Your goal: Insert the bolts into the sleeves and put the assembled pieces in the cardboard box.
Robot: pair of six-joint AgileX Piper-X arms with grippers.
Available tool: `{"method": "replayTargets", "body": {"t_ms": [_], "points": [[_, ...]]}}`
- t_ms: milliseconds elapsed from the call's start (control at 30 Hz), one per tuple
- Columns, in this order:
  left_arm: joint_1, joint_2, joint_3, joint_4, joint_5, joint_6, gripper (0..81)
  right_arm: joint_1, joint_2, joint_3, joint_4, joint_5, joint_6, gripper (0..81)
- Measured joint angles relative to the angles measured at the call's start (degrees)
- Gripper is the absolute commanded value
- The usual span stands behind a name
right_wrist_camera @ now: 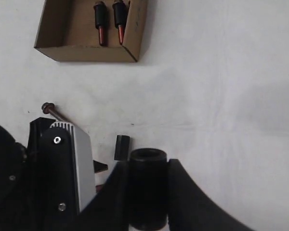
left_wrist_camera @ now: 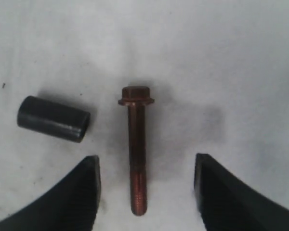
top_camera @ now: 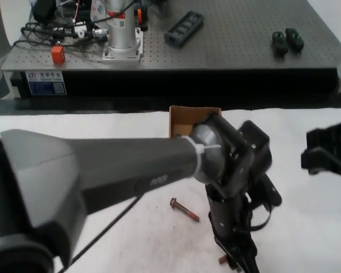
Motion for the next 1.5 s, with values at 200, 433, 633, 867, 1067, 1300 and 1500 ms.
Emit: {"method": "replayTargets", "body": {"t_ms": [200,433,633,867,1067,1300,1500], "points": [[0.00,1.80,-0.04,-2.82,-0.40,1.23,31.2,0.00,-1.49,1.79,0.00,0.03,0.35,6.5],[0.00,2.40,-0.34,-3.24,-0.39,1.94,30.2,0.00,-3.08,1.77,0.56,-0.08,0.35,6.5],[0.00,2.40,-0.34,-5.00,-0.39,2.11,11.1,0.00,-3.06,1.77,1.20,-0.04,0.35,6.5],[0.00,2.78,-0.49,-5.81,-0.39,2.07,0.7,0.00,-3.06,1.77,1.28,-0.04,0.35,6.5],[2.14,-3.33,1.11,-6.59,-1.24,-6.87,0.7,0.00,-8.08,2.06,1.11,-0.04,0.35,6.5],[15.46,-31.52,18.29,-25.90,7.22,-27.56,0.7,3.08,-13.31,9.83,-6.20,-8.64,3.87,6.5],[19.61,-42.89,41.50,-63.48,20.14,-52.76,0.7,16.07,-13.44,19.06,-25.78,-16.13,14.21,6.5]]}}
